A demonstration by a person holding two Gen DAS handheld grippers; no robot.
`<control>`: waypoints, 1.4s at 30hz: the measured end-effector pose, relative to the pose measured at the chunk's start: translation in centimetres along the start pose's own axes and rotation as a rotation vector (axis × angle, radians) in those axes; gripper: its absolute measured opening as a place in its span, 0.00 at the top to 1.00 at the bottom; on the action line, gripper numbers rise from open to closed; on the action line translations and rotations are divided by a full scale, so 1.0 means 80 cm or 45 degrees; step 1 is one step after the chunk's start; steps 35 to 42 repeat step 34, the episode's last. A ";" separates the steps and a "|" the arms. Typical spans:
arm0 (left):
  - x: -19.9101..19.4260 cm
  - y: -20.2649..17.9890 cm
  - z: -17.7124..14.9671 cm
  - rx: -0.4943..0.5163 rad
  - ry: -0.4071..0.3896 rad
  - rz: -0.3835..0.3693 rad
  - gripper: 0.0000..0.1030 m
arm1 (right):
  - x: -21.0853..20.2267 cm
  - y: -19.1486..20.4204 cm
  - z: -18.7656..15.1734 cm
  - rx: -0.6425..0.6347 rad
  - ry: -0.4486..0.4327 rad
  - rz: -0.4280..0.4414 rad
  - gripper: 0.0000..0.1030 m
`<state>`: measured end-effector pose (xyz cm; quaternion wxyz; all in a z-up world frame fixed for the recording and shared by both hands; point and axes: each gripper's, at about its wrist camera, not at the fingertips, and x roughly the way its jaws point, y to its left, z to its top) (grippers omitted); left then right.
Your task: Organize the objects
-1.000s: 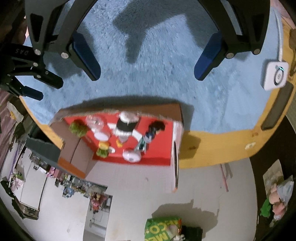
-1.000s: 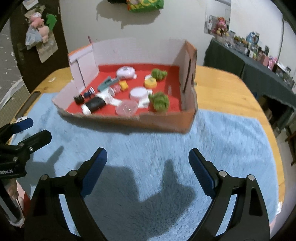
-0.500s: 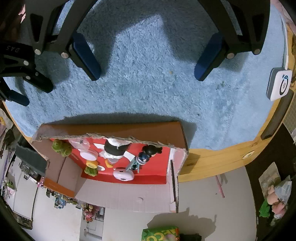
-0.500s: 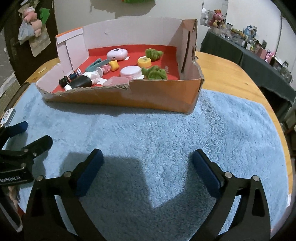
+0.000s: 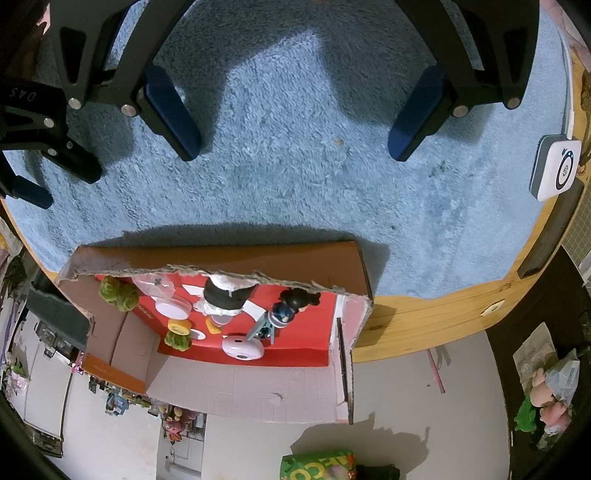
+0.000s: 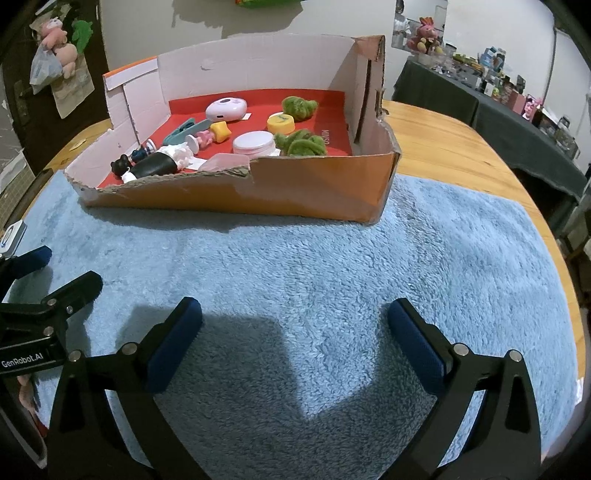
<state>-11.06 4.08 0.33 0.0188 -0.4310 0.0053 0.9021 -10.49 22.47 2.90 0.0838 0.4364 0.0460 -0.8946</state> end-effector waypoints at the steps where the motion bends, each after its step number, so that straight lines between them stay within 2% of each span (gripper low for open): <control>1: 0.000 0.000 0.000 0.000 0.000 0.000 0.00 | 0.000 0.000 0.000 0.001 0.000 0.000 0.00; 42: 0.001 0.000 0.000 0.000 -0.001 0.001 0.00 | -0.001 0.000 0.001 0.002 0.000 -0.002 0.00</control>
